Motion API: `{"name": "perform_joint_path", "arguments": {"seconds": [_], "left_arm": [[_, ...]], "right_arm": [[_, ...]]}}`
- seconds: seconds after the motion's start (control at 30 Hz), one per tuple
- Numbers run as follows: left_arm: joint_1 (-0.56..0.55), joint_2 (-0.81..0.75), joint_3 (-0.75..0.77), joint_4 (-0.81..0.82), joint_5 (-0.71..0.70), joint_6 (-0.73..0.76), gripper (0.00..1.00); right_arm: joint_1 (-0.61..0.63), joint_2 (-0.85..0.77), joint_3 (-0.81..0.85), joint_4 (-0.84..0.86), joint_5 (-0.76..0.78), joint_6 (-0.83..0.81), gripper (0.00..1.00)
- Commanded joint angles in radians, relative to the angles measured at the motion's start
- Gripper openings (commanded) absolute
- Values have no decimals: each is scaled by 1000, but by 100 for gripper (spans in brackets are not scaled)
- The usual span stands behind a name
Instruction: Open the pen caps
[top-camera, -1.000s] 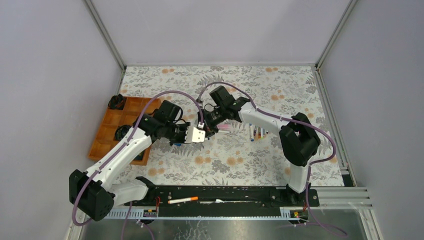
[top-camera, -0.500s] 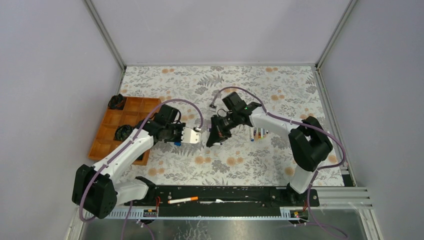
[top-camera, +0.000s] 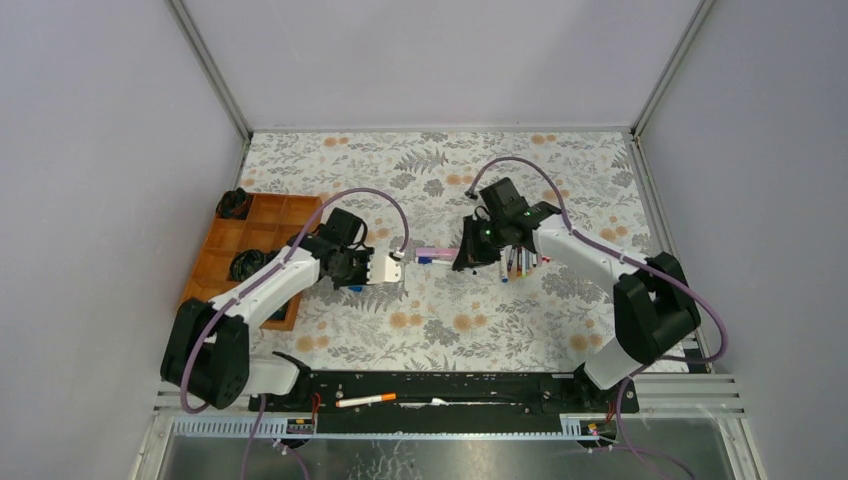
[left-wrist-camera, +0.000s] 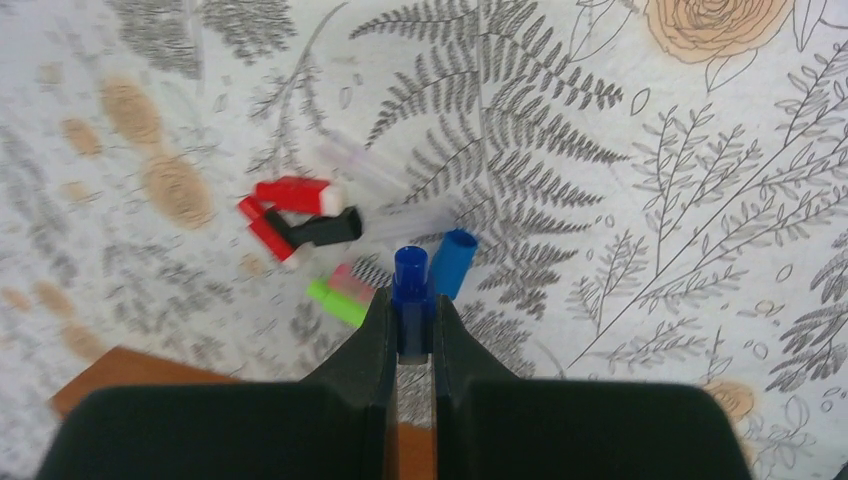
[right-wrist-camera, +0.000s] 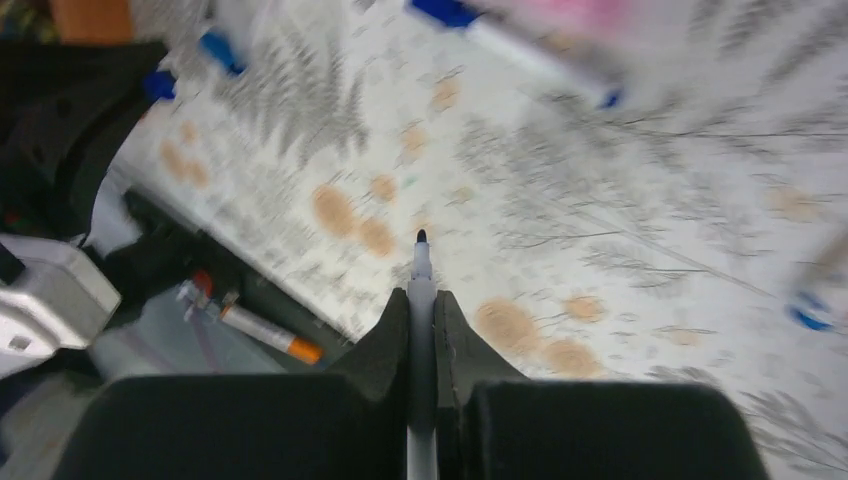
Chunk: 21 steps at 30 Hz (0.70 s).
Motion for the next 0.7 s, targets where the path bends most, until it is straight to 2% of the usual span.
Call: {"name": "perform_joint_path", "arguments": {"seconds": [0.0,0.13,0.23,0.5,0.67], "left_arm": [[3,81,-39,109,34,-90,0],[3,142,-48,160,-1,-134,0],[3,181,-35,170,-20,-165,6],[3,177,8,139,-28,-213,38],[3,146,60,75,10,-224,49]], "right_arm": [[-17,-89,-63,58,389,27,0],[-19,-73,-85,118,580,34,0],[-21,-21,-87,167,669,31,0],[-21,136,-30,264,744,8,0],[-21,205,-6,289,775,-12,0]]}}
